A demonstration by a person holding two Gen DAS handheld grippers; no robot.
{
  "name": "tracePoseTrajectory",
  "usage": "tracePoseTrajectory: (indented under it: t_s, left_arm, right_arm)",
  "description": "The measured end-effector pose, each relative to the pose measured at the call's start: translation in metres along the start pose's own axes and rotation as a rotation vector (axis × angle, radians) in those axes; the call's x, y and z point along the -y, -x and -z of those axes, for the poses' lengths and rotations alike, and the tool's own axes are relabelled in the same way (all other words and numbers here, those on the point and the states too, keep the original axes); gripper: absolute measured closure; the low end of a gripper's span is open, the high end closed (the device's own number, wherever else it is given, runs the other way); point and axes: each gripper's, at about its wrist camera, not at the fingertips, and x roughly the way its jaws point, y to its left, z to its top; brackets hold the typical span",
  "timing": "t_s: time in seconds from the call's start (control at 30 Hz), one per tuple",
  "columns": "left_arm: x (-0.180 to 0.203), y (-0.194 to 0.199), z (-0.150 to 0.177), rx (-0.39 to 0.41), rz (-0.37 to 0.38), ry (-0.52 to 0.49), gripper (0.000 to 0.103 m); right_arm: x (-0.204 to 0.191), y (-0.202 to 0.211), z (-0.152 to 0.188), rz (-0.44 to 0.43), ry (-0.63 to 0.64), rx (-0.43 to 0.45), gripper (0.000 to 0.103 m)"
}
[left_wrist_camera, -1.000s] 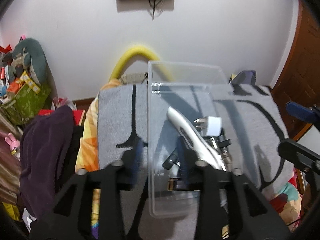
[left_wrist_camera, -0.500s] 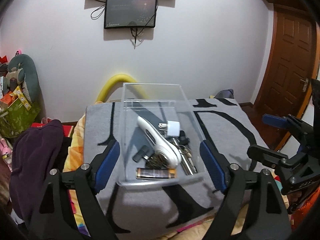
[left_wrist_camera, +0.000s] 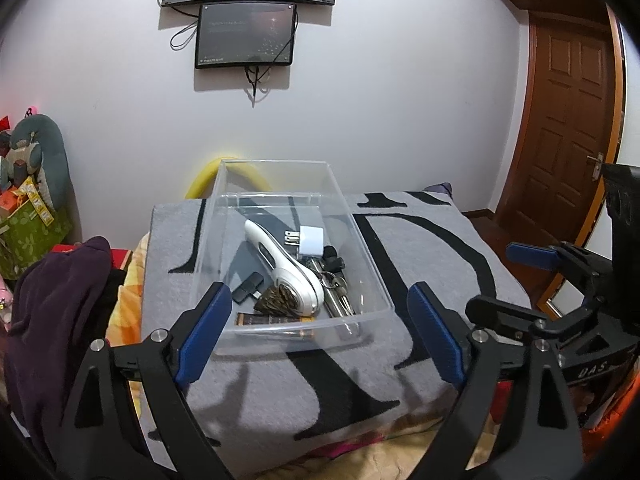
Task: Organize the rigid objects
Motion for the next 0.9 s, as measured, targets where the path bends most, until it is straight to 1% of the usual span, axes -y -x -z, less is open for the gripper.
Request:
tracePoseTrajectory:
  t_s: [0.13,0.9]
  left_arm:
    - [0.002,-0.002,0.002,-0.006,0.000,-0.005,0.013]
    - [0.003,-0.001,0.001,0.000,0.004,-0.004,0.012]
  right_arm:
    - [0.004,0.003,0.003,0.004,-0.018,0.003,0.000]
    - [-0.002,0.012,0.001,0.006,-0.013,0.020,0.000]
